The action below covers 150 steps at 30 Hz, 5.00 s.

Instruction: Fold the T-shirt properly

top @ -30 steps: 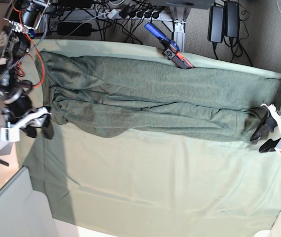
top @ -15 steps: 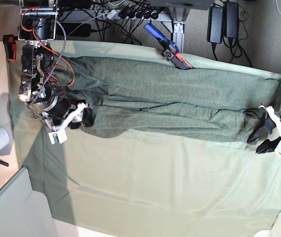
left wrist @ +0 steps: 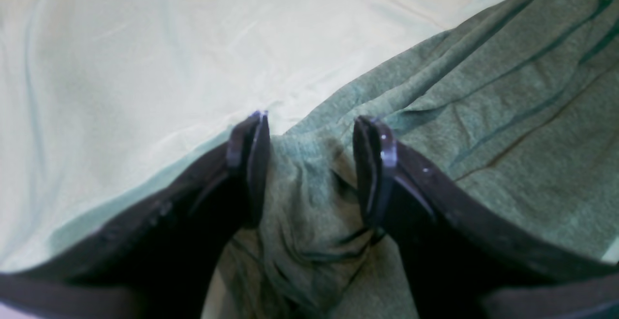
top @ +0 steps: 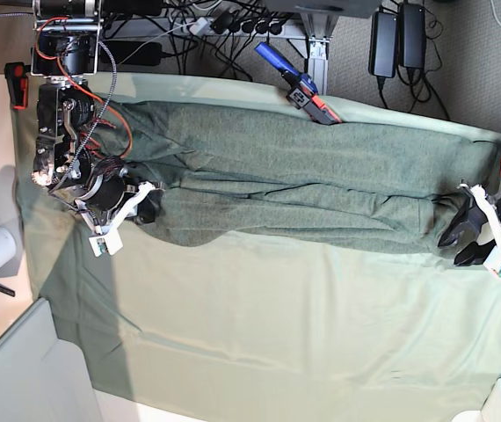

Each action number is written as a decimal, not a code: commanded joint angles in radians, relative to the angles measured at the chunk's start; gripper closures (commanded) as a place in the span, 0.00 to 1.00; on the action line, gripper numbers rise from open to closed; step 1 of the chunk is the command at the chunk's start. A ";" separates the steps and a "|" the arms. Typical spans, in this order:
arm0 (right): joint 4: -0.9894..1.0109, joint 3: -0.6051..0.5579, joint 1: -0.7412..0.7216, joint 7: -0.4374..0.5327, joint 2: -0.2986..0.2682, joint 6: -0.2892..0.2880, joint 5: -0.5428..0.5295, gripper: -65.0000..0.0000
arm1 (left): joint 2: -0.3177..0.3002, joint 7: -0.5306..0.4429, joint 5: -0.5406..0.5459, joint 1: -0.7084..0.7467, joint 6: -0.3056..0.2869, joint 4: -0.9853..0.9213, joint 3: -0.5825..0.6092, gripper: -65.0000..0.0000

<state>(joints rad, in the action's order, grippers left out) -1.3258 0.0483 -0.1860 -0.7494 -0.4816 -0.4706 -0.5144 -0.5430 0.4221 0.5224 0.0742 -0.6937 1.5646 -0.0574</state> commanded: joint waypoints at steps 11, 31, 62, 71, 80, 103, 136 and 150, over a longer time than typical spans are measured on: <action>-0.021 0.011 -0.023 0.125 -0.014 0.001 -0.012 0.34 | -0.017 -0.021 0.020 -0.004 -0.004 0.016 -0.009 0.51; -0.002 0.009 -0.010 0.163 0.080 0.002 0.143 0.81 | -0.017 -0.021 0.027 -0.002 -0.004 0.016 -0.008 0.51; -0.322 0.146 0.213 0.045 0.079 0.002 0.076 1.00 | -0.023 -0.021 -0.042 -0.001 -0.004 0.016 -0.014 0.51; -0.340 0.189 0.266 0.008 0.078 0.002 0.051 1.00 | -0.022 -0.004 0.042 0.021 -0.004 0.016 -0.121 0.51; -0.340 0.189 0.264 0.008 0.078 0.002 0.049 0.44 | -0.022 0.099 0.114 0.032 -0.004 0.016 -0.153 0.51; -0.350 0.189 0.258 0.019 0.086 0.002 -0.045 0.44 | 0.165 0.273 0.351 0.220 0.096 0.006 -0.470 0.44; -0.350 0.189 0.259 0.011 0.086 0.002 -0.047 0.45 | 0.230 0.264 0.328 0.130 0.105 -0.139 -0.381 0.44; -0.350 0.189 0.259 0.011 0.086 0.002 -0.046 0.45 | 0.230 0.254 0.298 0.122 0.080 -0.139 -0.291 0.44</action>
<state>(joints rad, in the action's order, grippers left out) -1.6562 0.2287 0.0856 -0.7567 -0.3820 -0.4679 -0.5465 -0.3019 0.6609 0.8268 0.2016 -0.6041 1.4155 -0.3485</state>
